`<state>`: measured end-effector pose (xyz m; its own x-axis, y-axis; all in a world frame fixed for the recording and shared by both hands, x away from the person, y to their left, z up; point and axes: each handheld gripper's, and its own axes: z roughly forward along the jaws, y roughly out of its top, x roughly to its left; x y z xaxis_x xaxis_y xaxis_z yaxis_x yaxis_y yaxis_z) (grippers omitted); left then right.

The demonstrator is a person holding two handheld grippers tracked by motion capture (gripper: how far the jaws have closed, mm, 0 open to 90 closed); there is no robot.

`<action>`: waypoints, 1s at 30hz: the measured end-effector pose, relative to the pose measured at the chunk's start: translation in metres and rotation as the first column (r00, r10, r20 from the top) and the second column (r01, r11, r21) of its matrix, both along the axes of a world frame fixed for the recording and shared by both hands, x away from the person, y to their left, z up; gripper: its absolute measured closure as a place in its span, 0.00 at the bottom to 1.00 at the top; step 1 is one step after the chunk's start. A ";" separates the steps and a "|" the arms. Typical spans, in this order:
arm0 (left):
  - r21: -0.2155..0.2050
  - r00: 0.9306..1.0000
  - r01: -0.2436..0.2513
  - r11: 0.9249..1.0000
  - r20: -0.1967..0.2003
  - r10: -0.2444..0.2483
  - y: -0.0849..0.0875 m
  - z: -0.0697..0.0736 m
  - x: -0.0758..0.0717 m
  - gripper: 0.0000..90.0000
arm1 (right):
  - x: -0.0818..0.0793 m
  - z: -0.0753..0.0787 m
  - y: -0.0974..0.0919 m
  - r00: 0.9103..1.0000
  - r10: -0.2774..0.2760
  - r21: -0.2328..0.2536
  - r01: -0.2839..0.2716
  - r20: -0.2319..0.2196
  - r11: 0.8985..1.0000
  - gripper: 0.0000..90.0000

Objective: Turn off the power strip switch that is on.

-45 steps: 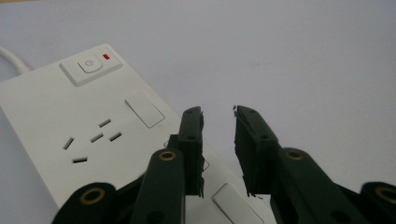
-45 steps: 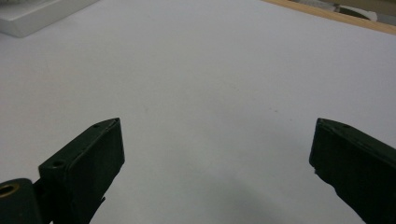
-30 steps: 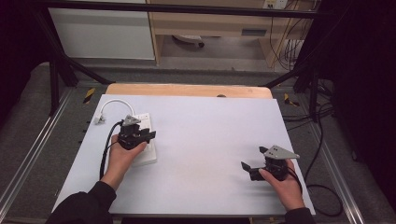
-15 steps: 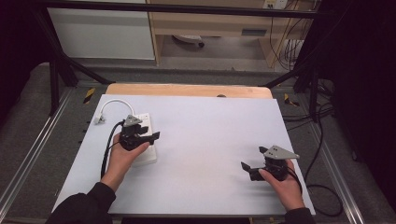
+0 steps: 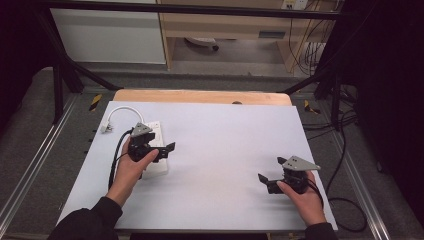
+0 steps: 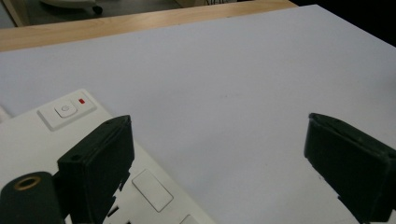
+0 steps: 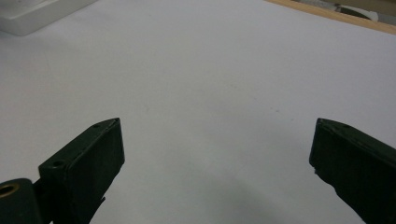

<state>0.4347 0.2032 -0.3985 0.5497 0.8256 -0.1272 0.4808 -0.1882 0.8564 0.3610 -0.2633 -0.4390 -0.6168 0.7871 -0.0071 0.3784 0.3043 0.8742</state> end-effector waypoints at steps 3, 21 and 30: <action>0.004 1.000 -0.017 1.000 0.024 0.017 0.000 0.004 -0.002 0.10 | 0.000 0.000 0.000 1.000 0.000 -0.002 0.000 0.000 1.000 0.04; -0.052 0.997 0.003 0.999 0.076 0.001 0.007 0.023 -0.023 0.07 | 0.000 0.001 0.001 1.000 -0.004 0.005 0.004 0.003 1.000 0.04; -0.076 0.995 -0.005 0.997 0.098 0.013 0.021 0.030 -0.036 0.07 | 0.002 0.000 0.002 1.000 -0.003 0.001 0.003 -0.001 1.000 0.04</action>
<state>0.3988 0.2247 -0.3686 0.5553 0.8206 -0.1353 0.3947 -0.1169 0.9114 0.3626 -0.2615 -0.4391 -0.6142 0.7892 -0.0054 0.3802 0.3018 0.8743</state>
